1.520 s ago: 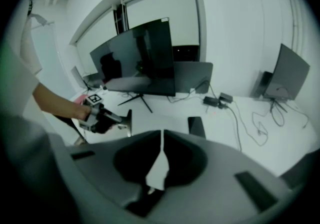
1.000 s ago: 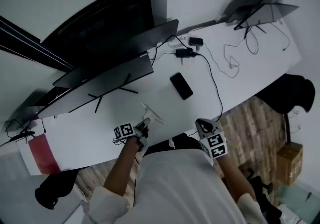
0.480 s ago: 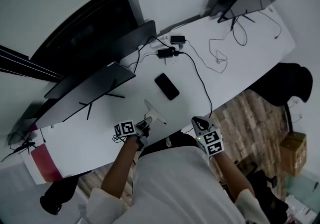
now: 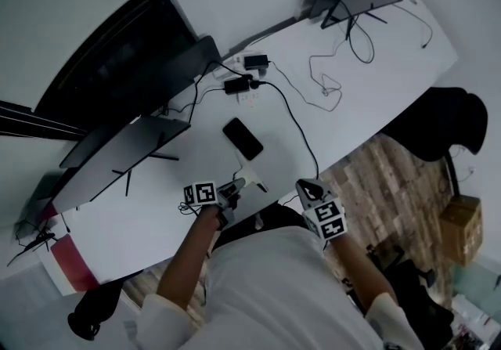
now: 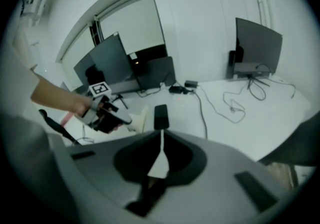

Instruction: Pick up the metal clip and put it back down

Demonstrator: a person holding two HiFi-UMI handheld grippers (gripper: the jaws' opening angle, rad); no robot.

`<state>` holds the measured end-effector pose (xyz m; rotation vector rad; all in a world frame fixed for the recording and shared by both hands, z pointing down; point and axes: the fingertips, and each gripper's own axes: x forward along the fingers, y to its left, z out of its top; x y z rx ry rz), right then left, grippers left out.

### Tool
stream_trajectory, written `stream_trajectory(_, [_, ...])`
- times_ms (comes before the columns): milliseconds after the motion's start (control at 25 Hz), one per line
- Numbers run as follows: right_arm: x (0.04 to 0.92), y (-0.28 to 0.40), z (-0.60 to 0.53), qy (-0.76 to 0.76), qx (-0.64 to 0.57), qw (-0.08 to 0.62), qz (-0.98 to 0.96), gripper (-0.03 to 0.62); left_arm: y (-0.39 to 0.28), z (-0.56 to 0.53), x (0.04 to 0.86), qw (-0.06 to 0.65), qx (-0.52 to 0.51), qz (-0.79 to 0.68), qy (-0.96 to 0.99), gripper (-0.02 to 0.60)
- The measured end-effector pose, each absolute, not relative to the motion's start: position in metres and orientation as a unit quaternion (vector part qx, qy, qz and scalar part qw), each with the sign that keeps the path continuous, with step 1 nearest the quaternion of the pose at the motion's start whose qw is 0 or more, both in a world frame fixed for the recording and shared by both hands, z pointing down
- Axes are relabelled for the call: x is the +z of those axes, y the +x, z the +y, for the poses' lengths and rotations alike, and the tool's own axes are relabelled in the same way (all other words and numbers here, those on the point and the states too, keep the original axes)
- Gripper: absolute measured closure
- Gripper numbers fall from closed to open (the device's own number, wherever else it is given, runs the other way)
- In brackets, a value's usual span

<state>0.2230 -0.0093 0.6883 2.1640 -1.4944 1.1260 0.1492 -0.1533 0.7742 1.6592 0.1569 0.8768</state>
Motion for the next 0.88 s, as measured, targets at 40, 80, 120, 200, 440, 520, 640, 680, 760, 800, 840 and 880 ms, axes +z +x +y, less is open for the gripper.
stream_trajectory(40, [0.691,0.226,-0.006,0.749,0.391,0.140,-0.517,0.557,0.154,-0.148,0.777,0.585,0.381,0.075,0.712,0.549])
stream_trajectory(80, [0.693,0.228,-0.003,0.748,0.394,0.140,-0.516,0.557,0.159,-0.142,0.781,0.582,0.387,0.082,0.711,0.549])
stream_trajectory(120, [0.695,0.231,0.000,0.746,0.397,0.140,-0.516,0.557,0.163,-0.136,0.785,0.579,0.394,0.087,0.708,0.549])
stream_trajectory(200, [0.697,0.234,0.005,0.743,0.405,0.139,-0.515,0.557,0.169,-0.124,0.793,0.576,0.410,0.093,0.700,0.549])
stream_trajectory(440, [0.710,0.242,0.022,0.738,0.420,0.137,-0.510,0.557,0.191,-0.097,0.813,0.555,0.441,0.121,0.695,0.549])
stream_trajectory(520, [0.715,0.243,0.026,0.736,0.426,0.137,-0.508,0.557,0.196,-0.089,0.819,0.554,0.450,0.128,0.689,0.549])
stream_trajectory(640, [0.719,0.243,0.030,0.734,0.432,0.136,-0.507,0.557,0.200,-0.077,0.830,0.548,0.466,0.140,0.680,0.549])
stream_trajectory(680, [0.721,0.243,0.032,0.733,0.434,0.136,-0.506,0.557,0.201,-0.074,0.834,0.547,0.472,0.142,0.677,0.549])
stream_trajectory(760, [0.724,0.243,0.036,0.731,0.438,0.136,-0.505,0.557,0.201,-0.070,0.843,0.547,0.480,0.140,0.672,0.549])
stream_trajectory(800, [0.725,0.243,0.038,0.730,0.441,0.136,-0.504,0.557,0.201,-0.069,0.847,0.547,0.483,0.138,0.669,0.549])
stream_trajectory(840, [0.727,0.242,0.041,0.729,0.443,0.137,-0.503,0.557,0.201,-0.068,0.850,0.548,0.486,0.136,0.667,0.549])
stream_trajectory(880, [0.730,0.242,0.044,0.729,0.446,0.138,-0.501,0.557,0.201,-0.068,0.853,0.550,0.487,0.136,0.665,0.549])
